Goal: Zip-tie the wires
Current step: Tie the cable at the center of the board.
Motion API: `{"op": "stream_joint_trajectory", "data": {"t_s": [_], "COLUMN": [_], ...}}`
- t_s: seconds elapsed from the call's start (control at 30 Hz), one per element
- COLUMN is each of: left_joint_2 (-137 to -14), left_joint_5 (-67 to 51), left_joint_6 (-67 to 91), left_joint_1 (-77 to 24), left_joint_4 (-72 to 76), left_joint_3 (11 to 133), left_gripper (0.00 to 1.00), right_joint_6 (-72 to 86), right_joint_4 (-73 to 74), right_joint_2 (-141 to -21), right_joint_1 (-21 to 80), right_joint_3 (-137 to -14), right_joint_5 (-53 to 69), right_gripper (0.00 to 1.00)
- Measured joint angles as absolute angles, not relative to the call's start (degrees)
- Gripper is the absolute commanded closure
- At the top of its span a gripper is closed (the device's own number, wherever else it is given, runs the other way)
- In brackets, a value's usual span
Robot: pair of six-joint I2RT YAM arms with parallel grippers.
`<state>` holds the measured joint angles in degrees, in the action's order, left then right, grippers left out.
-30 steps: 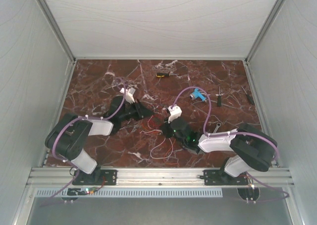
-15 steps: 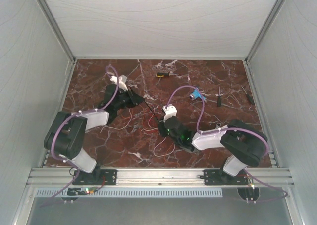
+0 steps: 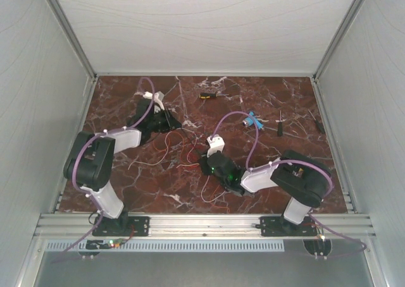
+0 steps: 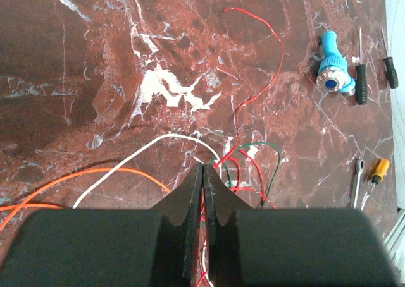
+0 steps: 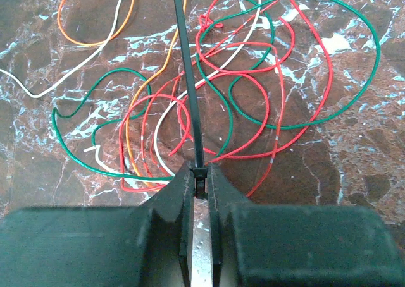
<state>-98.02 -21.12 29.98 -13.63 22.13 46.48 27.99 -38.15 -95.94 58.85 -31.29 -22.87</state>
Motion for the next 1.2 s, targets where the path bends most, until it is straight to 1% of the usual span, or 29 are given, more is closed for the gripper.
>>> {"op": "stream_joint_trajectory", "data": {"t_s": [0.2,0.37,0.4,0.43,0.53,0.57,0.63,0.7,0.77,0.8,0.83,0.87,0.93,1.2], "left_joint_2": [-98.76,-98.89,-98.89,-98.85,-98.63,-98.63,-98.54,-97.78,-96.27,-95.26,-93.97,-92.53,-89.36,-76.18], "left_joint_5": [-19.16,-9.34,-7.90,-6.98,-6.20,-6.26,-6.46,-6.44,-6.04,-5.61,-4.97,-4.34,-3.18,-1.08], "left_joint_6": [27.79,25.02,24.73,24.56,24.23,24.21,24.14,23.99,23.49,23.09,22.74,22.13,20.97,14.44], "left_joint_1": [-13.63,-11.09,-10.48,-9.87,-9.43,-9.63,-9.96,-10.26,-10.57,-10.68,-10.79,-10.87,-10.94,-10.94], "left_joint_4": [17.19,17.21,17.93,18.68,20.12,20.03,19.92,19.38,18.61,17.93,17.17,16.40,14.22,6.37], "left_joint_3": [50.54,54.87,55.90,56.51,56.82,56.80,56.77,56.55,56.36,56.36,56.36,56.36,56.64,62.26], "left_gripper": [1.00,1.00,1.00,1.00,1.00,0.90,0.62,0.39,0.19,0.03,0.01,0.00,0.00,0.00], "right_joint_6": [28.14,28.25,28.18,28.18,27.94,27.75,26.92,25.69,24.84,24.25,23.59,23.00,21.65,12.25], "right_joint_4": [-40.95,-40.07,-40.14,-40.05,-39.24,-38.48,-36.25,-33.36,-30.44,-28.77,-27.38,-25.80,-22.94,-10.90], "right_joint_2": [-97.65,-98.26,-98.24,-98.24,-98.21,-98.10,-97.56,-96.49,-94.87,-93.78,-92.49,-90.94,-87.72,-74.41], "right_joint_1": [60.55,62.81,63.07,63.22,63.29,63.31,63.33,63.33,63.33,63.33,63.33,63.33,63.33,62.74], "right_joint_3": [-31.24,-28.86,-28.88,-28.95,-29.63,-30.11,-31.31,-32.77,-34.48,-35.55,-36.56,-37.63,-39.79,-52.73], "right_joint_5": [-25.65,-26.81,-27.03,-27.11,-26.94,-26.79,-26.50,-26.20,-26.17,-26.20,-26.24,-26.33,-26.65,-26.74], "right_gripper": [1.00,1.00,0.96,0.89,0.61,0.48,0.35,0.26,0.20,0.16,0.11,0.05,0.02,0.02]}}
